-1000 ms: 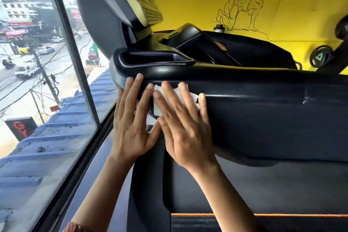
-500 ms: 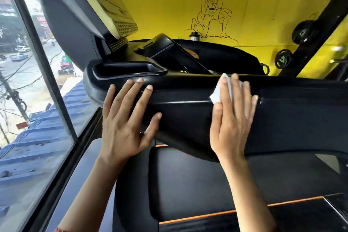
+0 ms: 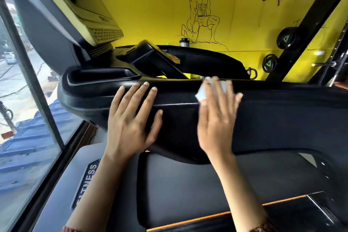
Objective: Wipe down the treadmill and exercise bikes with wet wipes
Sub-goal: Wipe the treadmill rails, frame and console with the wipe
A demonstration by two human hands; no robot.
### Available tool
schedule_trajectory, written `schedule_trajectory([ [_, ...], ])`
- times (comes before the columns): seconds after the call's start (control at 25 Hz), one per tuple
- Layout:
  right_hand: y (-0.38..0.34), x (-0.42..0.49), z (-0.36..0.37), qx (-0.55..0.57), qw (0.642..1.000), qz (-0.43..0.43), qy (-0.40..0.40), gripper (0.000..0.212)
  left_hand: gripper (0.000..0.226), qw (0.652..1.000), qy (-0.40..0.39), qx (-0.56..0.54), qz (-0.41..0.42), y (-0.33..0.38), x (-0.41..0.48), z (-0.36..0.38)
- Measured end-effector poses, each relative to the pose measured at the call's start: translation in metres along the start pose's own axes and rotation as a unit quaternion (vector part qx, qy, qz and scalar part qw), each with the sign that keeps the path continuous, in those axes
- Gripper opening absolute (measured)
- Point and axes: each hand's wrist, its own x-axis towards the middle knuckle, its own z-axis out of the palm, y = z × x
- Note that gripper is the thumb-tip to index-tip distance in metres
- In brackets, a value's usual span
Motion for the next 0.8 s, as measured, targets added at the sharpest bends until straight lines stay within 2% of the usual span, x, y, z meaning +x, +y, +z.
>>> schedule_trajectory([
  [0.08, -0.005, 0.003, -0.002, -0.003, 0.99, -0.122, -0.066, 0.043, 0.04, 1.0, -0.002, -0.012, 0.004, 0.011, 0.008, 0.006],
  [0.12, 0.004, 0.006, -0.006, -0.015, 0.988, -0.136, -0.074, 0.043, 0.039, 1.0, -0.003, -0.022, 0.005, 0.017, 0.011, 0.01],
  [0.24, 0.045, 0.012, -0.023, -0.039, 0.999, 0.007, -0.015, 0.044, 0.036, 0.999, 0.002, -0.042, 0.006, 0.041, 0.014, 0.018],
  [0.28, 0.053, 0.011, -0.029, -0.029, 0.999, 0.014, -0.017, 0.043, 0.035, 0.999, 0.004, -0.049, 0.007, 0.051, 0.017, 0.022],
  [0.44, 0.077, 0.011, -0.051, -0.041, 0.987, -0.131, -0.087, 0.039, 0.031, 0.992, 0.006, -0.119, 0.029, 0.094, 0.039, 0.046],
  [0.48, 0.09, 0.015, -0.058, -0.043, 0.989, -0.118, -0.081, 0.04, 0.03, 0.99, 0.009, -0.137, 0.03, 0.105, 0.045, 0.053],
  [0.64, 0.157, 0.022, -0.115, -0.023, 0.999, 0.046, 0.003, 0.034, 0.03, 0.961, 0.025, -0.275, 0.02, 0.171, 0.078, 0.094],
  [0.72, 0.191, 0.021, -0.153, -0.061, 0.994, 0.089, 0.019, 0.035, 0.032, 0.93, 0.023, -0.365, 0.027, 0.22, 0.095, 0.122],
  [0.8, 0.229, 0.019, -0.19, -0.113, 0.984, 0.131, 0.035, 0.033, 0.034, 0.88, -0.012, -0.475, 0.018, 0.28, 0.109, 0.151],
])
